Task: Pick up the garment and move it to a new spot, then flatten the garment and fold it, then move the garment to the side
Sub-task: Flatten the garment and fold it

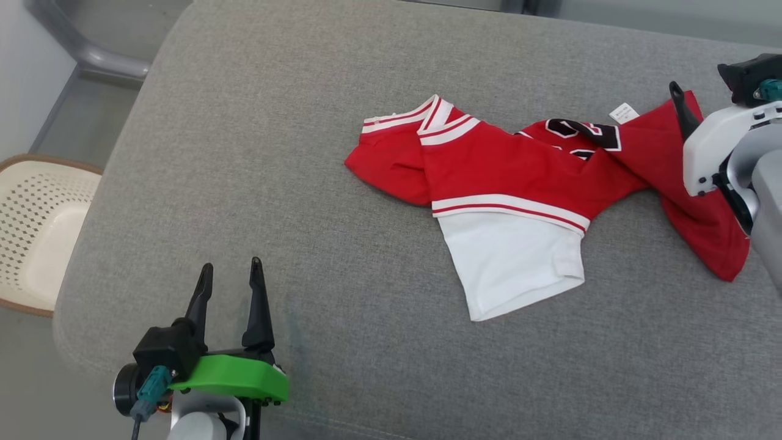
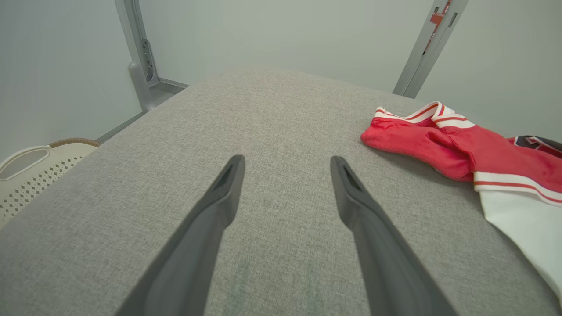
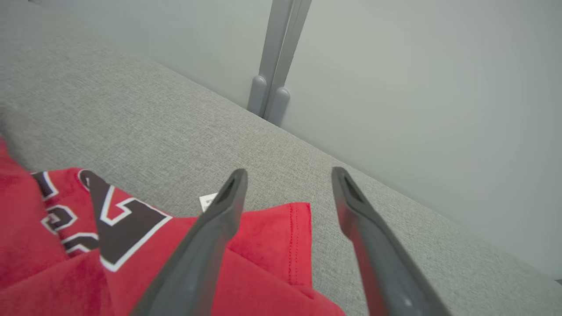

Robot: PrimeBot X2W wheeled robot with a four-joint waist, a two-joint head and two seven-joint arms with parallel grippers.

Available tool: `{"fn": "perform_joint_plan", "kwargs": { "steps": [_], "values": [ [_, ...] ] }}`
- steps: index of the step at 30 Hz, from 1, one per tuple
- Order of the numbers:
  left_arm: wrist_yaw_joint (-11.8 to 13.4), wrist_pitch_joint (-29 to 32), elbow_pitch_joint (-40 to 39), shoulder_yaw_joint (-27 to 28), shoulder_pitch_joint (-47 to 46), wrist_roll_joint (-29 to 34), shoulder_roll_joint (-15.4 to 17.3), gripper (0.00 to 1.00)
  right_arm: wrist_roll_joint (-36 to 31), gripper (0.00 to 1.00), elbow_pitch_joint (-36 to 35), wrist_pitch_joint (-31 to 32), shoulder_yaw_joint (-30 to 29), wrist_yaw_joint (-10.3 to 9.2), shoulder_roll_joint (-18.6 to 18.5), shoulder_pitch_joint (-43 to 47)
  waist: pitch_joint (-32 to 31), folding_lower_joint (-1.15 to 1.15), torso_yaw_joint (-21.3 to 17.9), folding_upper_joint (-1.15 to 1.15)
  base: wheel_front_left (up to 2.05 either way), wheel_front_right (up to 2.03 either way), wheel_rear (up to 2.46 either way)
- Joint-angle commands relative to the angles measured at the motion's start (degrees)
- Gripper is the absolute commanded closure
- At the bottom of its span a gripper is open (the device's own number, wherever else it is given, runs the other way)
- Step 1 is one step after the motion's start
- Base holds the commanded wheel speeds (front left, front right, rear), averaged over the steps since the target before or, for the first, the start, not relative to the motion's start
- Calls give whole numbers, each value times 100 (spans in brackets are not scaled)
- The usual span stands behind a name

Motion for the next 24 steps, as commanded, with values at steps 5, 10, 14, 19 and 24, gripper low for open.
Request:
{"fn": "perform_joint_plan", "kwargs": {
  "steps": [5, 10, 14, 19, 24],
  "values": [
    [-72, 1, -1, 159, 26, 167, 14, 0, 51, 0, -387, -106, -384, -11, 171, 181, -292, -1, -494, 0, 0, 0, 0],
    [-146, 1, -25, 313, 58, 311, 15, 0, -122, 0, -1400, -104, -1114, -11, 191, 833, -505, -1, -827, 0, 0, 0, 0],
    [-193, 1, -56, 414, 117, 407, 15, 0, -410, 0, -2340, -103, -1989, -10, 357, 1744, -683, -1, -1045, 0, 0, 0, 0],
    [-202, 1, -108, 458, 239, 414, 15, 0, -1080, 0, -3525, -104, -3080, -10, 824, 3044, -866, -1, -1265, 0, 0, 0, 0],
    [-175, 1, -149, 385, 400, 330, 15, 0, -1612, 0, -4536, -104, -3676, -10, 1429, 4196, -1046, -1, -1397, 0, 0, 0, 0]
  ]
}}
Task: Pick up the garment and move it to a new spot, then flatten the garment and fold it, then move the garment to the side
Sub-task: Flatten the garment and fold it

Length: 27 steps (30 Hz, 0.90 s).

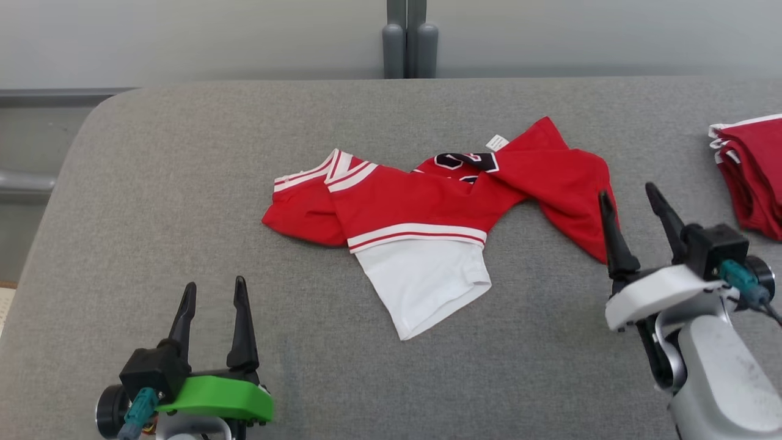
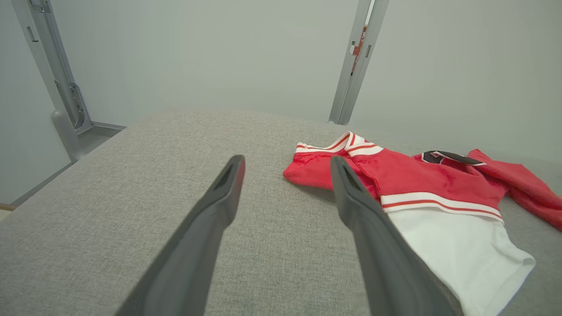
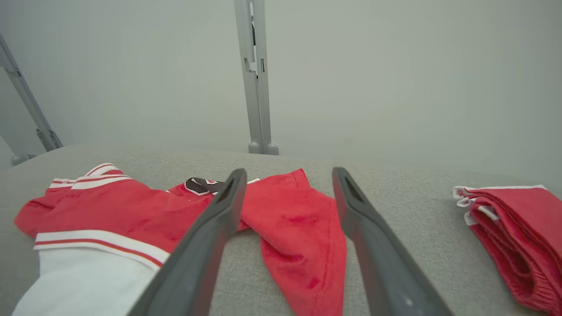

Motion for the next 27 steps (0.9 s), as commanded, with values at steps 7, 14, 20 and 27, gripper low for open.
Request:
{"fn": "perform_joint_plan", "kwargs": {
  "steps": [7, 14, 20, 27],
  "values": [
    [47, 1, -74, -75, 394, -128, 17, 0, -402, 0, -804, -14, -437, -9, 622, 1132, -372, 0, -203, 0, 0, 0, 0],
    [66, 1, -70, -143, 612, -206, 17, 0, -516, 0, -934, -15, -460, -8, 817, 1515, -474, 0, -207, 0, 0, 0, 0],
    [30, 1, -42, -160, 638, -179, 17, 0, -565, 0, -941, -15, -442, -8, 842, 1493, -529, 0, -181, 0, 0, 0, 0],
    [51, 1, -34, -208, 682, -150, 17, 0, -568, 0, -939, -15, -413, -8, 852, 1549, -584, 0, -159, 0, 0, 0, 0]
  ]
}}
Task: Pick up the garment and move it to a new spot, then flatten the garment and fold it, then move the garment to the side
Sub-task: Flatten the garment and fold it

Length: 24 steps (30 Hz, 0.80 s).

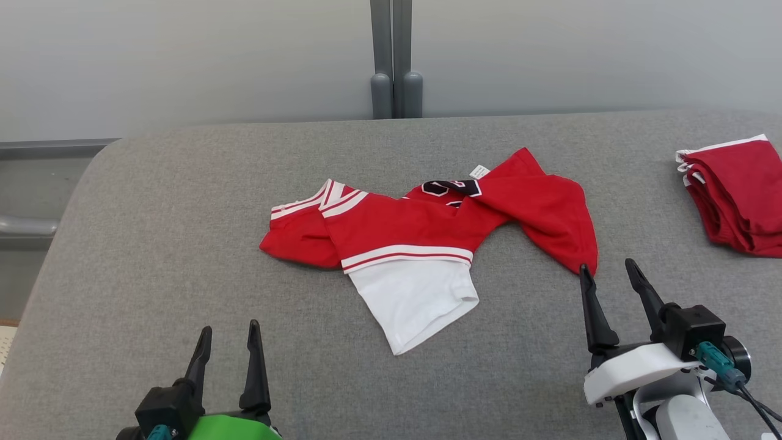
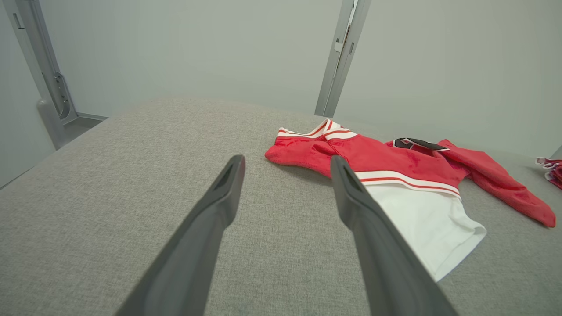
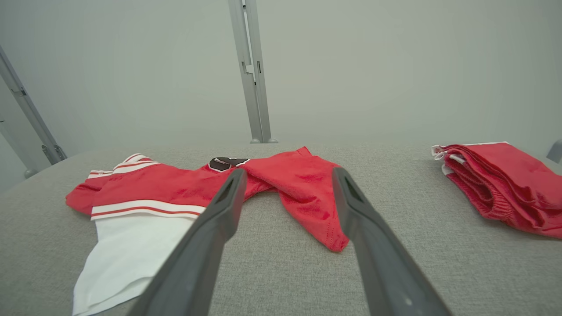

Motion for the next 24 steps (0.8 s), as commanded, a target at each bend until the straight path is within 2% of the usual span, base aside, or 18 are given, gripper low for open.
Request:
{"fn": "perform_joint_plan", "kwargs": {
  "steps": [1, 11, 16, 21, 24],
  "values": [
    [5, 1, 3, -4, 79, 21, 17, 0, -25, 0, -17, -15, 7, -7, 1, 73, -8, 0, 0, 0, 0, 0, 0],
    [-28, 1, 79, -189, 9, 60, 17, 0, 97, 0, -71, -15, 24, -7, 2, -46, 92, 0, -75, 0, 0, 0, 0],
    [-180, 11, 649, -727, -299, 3, 16, 0, 94, 0, -95, -15, 74, -7, 3, -145, 269, 0, -205, 0, 0, 0, 0],
    [-286, 226, 1117, -1353, -697, -529, 18, 0, 67, 0, -109, -15, 120, -7, 2, -242, 487, 0, -420, 0, 0, 0, 0],
    [-239, 397, 1295, -1677, -933, -855, 19, 0, 77, 0, -98, -15, 127, -7, 2, -329, 621, 0, -567, 0, 0, 0, 0]
  ]
}}
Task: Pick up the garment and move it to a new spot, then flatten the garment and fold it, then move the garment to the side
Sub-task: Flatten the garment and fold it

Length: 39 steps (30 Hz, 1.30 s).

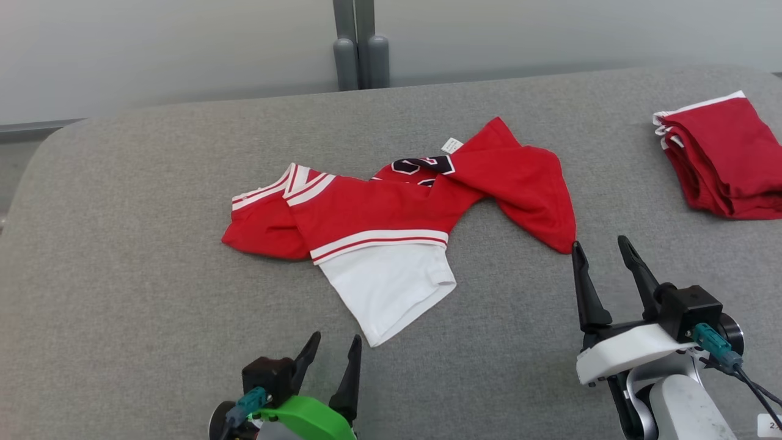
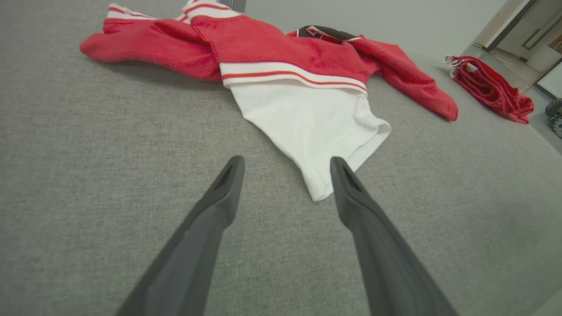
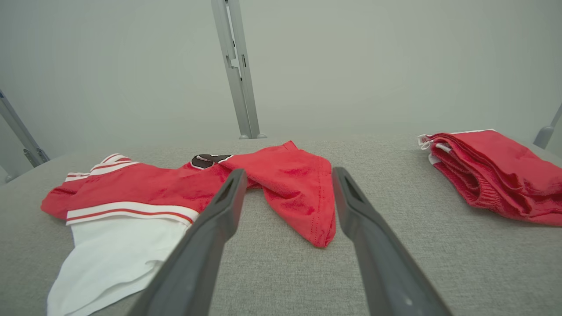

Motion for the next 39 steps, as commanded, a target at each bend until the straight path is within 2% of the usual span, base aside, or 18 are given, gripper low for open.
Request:
{"fn": "perform_joint_plan", "kwargs": {
  "steps": [1, 6, 14, 15, 16, 17, 18, 21, 27, 39],
  "values": [
    [49, 75, 85, -106, -176, -127, 22, 0, 20, 0, -16, -15, 0, -7, -5, -98, 211, 0, -228, 0, 0, 0, 0],
    [190, 190, 404, -380, -512, -349, 25, 0, 52, 0, -55, -15, -28, -7, -5, -194, 405, 0, -478, 0, 0, 0, 0],
    [402, 177, 964, -391, -830, -529, 25, 0, 101, 0, -104, -15, -60, -7, -4, -284, 608, 0, -740, 0, 0, 0, 0],
    [396, 171, 1026, -408, -855, -558, 25, 21, 107, 0, -114, -15, -72, -7, -4, -277, 622, 0, -754, 0, 0, 0, 0],
    [379, 153, 1076, -442, -879, -550, 25, 64, 110, 0, -114, -15, -82, -7, -4, -278, 632, 0, -765, 0, 0, 0, 0],
    [355, 128, 1093, -478, -904, -533, 22, 87, 110, 0, -116, -15, -90, -7, -4, -281, 637, 0, -769, 0, 0, 0, 0],
    [332, 93, 1104, -519, -928, -541, 19, 100, 109, 0, -122, -15, -105, -7, -4, -281, 640, 0, -769, 0, 0, 0, 0],
    [292, -51, 1047, -565, -994, -547, 24, 100, 85, 0, -132, -15, -184, -7, -5, -249, 623, 0, -712, 0, 0, 0, 0],
    [444, -350, 559, -276, -978, -456, 108, 100, 13, 0, 36, -16, -344, -7, -5, -154, 513, 0, -410, 0, 0, 0, 0],
    [796, -391, -1542, 645, -115, -2, 493, 100, -25, 0, 1056, -16, -642, -7, -7, -188, 313, 0, 303, 0, 0, 0, 0]
  ]
}}
